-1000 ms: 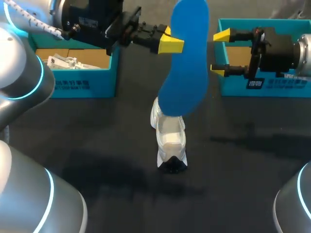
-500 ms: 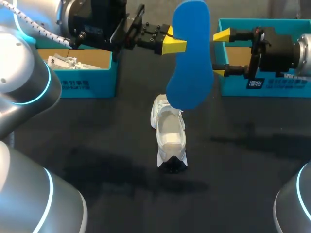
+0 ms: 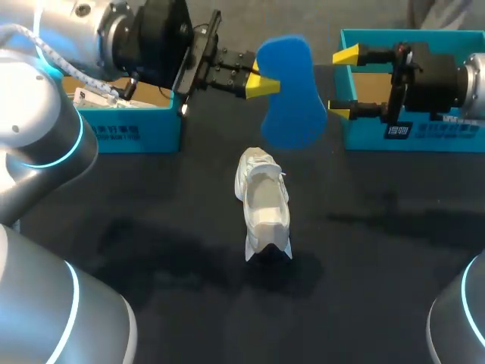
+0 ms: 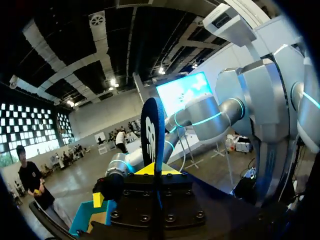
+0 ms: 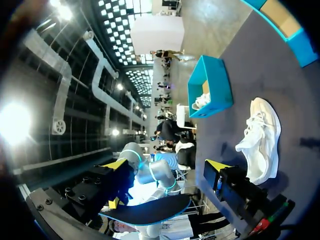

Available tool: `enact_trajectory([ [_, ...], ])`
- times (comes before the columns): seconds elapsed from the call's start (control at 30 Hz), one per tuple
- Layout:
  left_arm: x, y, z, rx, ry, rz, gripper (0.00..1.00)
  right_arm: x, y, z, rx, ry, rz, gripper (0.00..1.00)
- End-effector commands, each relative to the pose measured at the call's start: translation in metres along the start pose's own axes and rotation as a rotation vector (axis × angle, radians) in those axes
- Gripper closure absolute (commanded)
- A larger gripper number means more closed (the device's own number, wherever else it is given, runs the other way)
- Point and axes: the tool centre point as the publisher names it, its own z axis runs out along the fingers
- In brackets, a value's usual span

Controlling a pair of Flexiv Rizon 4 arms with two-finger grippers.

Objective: Take the shoe out of the shoebox, open the shoe tongue, remove and reinsert the insole, then place the shoe into the shoebox

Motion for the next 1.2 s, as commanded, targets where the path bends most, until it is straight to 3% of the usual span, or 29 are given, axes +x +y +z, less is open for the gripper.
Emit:
enact_trajectory([
  [0.03,-0.009,0.013,-0.005,-0.033,0.164,0.667,1.00,0.000,0.000,0.002,-0.002,-0.002,0.001,0.00],
  [0.23,-0.023,0.024,-0.018,-0.117,0.174,0.869,1.00,0.000,0.000,0.002,-0.002,-0.002,0.001,0.00],
  [0.77,-0.023,0.024,-0.018,-0.117,0.174,0.869,1.00,0.000,0.000,0.002,-0.002,-0.002,0.001,0.00],
  [0.83,-0.022,0.034,-0.019,-0.200,0.204,0.985,1.00,0.000,0.000,0.002,-0.002,-0.002,0.001,0.00],
  [1.03,-0.024,0.056,-0.024,-0.286,0.150,1.082,1.00,0.000,0.000,0.002,-0.002,-0.002,0.001,0.00],
  [1.2,-0.023,0.068,-0.026,-0.303,0.126,1.102,1.00,0.000,0.000,0.002,-0.002,-0.002,0.001,0.00],
])
